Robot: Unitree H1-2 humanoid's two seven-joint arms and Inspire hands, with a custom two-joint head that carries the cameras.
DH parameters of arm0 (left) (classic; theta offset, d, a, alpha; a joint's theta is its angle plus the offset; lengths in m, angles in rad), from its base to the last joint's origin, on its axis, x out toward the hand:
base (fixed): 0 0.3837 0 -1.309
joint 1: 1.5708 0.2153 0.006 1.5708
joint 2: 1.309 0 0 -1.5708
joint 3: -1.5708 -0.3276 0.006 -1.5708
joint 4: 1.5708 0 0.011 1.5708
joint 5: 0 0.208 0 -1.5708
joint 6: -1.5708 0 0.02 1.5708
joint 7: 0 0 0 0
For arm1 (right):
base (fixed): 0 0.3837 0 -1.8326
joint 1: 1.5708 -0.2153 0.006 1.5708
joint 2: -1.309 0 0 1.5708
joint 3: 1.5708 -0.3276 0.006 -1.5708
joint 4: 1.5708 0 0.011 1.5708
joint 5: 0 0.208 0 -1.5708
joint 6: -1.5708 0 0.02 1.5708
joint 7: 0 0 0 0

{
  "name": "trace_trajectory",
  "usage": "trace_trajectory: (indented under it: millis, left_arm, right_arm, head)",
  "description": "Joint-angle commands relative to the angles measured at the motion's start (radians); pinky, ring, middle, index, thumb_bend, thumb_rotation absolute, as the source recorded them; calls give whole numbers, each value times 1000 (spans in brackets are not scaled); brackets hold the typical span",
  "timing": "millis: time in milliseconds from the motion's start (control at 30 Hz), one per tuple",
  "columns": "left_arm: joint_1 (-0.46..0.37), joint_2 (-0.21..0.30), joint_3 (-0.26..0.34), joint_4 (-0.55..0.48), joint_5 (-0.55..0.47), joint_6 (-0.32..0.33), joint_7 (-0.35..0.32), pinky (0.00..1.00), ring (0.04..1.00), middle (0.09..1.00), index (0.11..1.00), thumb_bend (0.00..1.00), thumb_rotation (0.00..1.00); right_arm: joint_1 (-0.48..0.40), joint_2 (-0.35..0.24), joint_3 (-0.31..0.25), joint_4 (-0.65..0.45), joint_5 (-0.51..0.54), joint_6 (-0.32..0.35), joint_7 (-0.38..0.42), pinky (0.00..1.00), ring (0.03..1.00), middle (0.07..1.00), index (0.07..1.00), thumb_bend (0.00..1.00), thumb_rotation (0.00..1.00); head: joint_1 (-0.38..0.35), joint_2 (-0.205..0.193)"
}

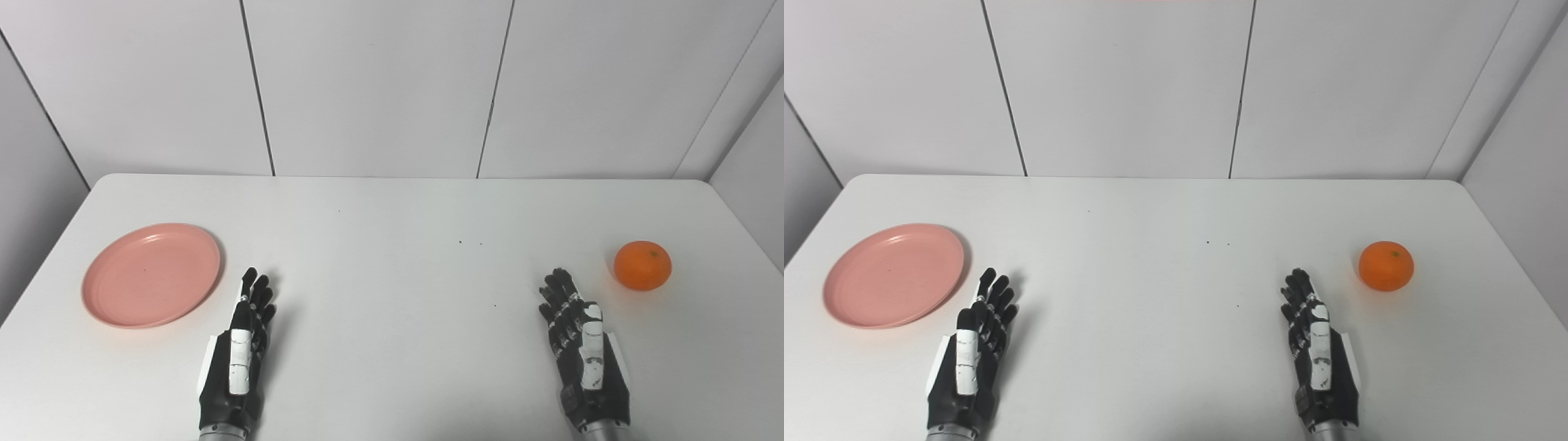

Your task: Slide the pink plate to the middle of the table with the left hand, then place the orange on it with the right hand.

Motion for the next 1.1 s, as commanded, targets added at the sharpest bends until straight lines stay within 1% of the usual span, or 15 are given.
trace_trajectory:
  millis: [0,500,1067]
  left_arm:
    - [81,23,4,-7,3,-2,0,1000,1000,991,1000,791,1000]
    - [81,21,1,-9,10,1,3,1000,1000,994,1000,778,1000]
    - [82,25,3,-11,9,7,-1,1000,995,989,1000,776,1000]
  right_arm:
    - [20,3,6,44,6,11,10,1000,970,951,937,899,996]
    - [20,6,7,39,6,21,6,1000,970,952,936,901,992]
    - [21,5,8,37,5,14,8,1000,969,949,935,903,994]
  head:
    - [1,-1]
    - [3,-2]
    - [0,0]
